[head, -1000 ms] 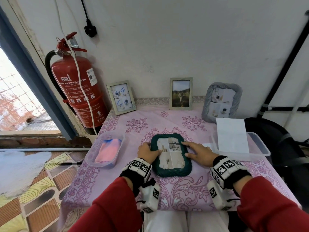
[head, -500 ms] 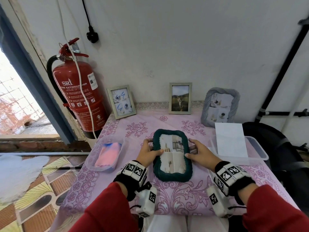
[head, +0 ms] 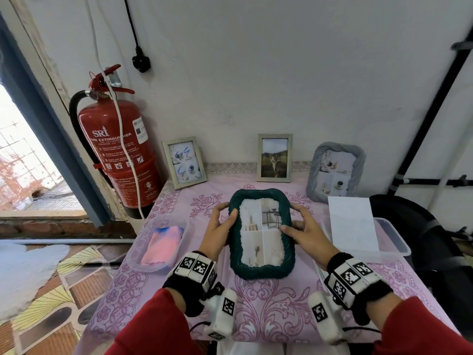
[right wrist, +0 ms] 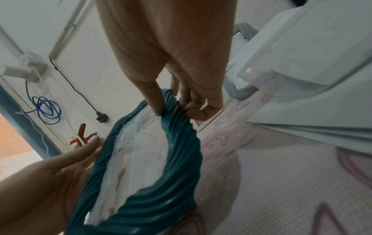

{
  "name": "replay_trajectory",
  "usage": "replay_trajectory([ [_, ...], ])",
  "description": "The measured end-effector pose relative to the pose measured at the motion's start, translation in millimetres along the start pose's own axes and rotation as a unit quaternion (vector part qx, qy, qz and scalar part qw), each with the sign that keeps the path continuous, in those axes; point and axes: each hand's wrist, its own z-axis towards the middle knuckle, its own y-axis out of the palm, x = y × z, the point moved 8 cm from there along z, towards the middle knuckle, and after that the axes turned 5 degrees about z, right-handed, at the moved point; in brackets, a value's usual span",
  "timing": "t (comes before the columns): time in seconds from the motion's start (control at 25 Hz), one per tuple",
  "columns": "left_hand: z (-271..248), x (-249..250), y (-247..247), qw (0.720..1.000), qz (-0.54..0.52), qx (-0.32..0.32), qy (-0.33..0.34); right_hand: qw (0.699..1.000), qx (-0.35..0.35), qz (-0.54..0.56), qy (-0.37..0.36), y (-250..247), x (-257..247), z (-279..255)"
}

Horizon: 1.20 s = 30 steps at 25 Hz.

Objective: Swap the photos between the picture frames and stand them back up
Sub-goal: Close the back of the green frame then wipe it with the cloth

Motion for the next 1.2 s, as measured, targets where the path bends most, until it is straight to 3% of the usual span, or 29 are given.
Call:
replay_trajectory([
  [0.4,45.9,30.9,-27.8,0.998,0.033,0.037,0.039,0.998,0.018,-0.014,-0.056,19.4,-24.2,42.6],
  [0.92,206.1,40.7,-67.6,0.999,-0.007,0.036,0.005,0.986,0.048,-0.09,-0.132,47.3,-36.8,208.5],
  [1.2,248.2,34.2,-79.3,0.999,0.029,0.039,-0.002,0.982,0.058,-0.122,-0.135,52.4,-29.8,248.6],
])
